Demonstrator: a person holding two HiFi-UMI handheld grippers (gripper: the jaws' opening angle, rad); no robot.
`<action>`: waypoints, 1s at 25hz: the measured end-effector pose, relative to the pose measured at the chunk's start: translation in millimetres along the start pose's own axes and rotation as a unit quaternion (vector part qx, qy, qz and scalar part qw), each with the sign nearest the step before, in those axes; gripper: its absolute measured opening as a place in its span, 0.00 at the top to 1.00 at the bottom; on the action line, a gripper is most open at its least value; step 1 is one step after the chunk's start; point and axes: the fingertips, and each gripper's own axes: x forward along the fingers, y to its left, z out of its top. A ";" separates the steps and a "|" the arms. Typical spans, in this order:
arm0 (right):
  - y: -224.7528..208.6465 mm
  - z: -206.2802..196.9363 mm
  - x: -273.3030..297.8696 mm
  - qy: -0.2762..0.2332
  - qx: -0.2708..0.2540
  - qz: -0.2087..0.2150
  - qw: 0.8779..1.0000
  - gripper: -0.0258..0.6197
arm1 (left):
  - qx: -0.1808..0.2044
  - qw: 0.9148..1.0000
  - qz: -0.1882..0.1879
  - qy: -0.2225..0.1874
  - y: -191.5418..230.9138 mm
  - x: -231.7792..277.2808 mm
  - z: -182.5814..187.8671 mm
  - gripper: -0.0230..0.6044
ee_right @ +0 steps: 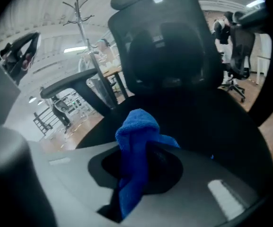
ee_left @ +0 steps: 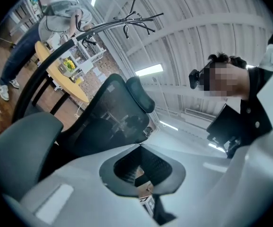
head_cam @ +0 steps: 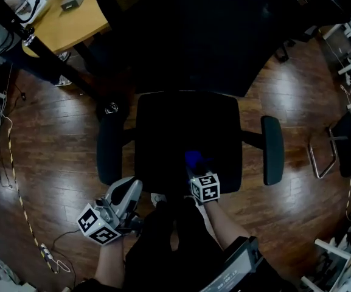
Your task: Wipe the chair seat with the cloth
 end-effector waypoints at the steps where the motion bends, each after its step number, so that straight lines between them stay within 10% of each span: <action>1: 26.9 -1.3 13.8 0.011 -0.013 0.023 1.000 0.87 | 0.004 1.000 0.007 -0.007 1.7 -6.9 4.2 0.97; 11: 209.0 -56.4 78.5 0.094 -0.112 0.170 0.974 0.87 | 0.015 0.996 0.078 -0.041 12.4 -69.1 16.0 0.97; 18: 191.4 -65.0 70.2 0.086 -0.113 0.164 0.976 0.87 | 0.018 0.997 0.073 -0.033 6.9 -71.4 11.1 0.97; 25: 71.0 -82.7 21.1 0.072 -0.021 0.047 0.996 0.87 | 0.016 1.000 0.023 0.006 -10.2 -39.7 -2.8 0.97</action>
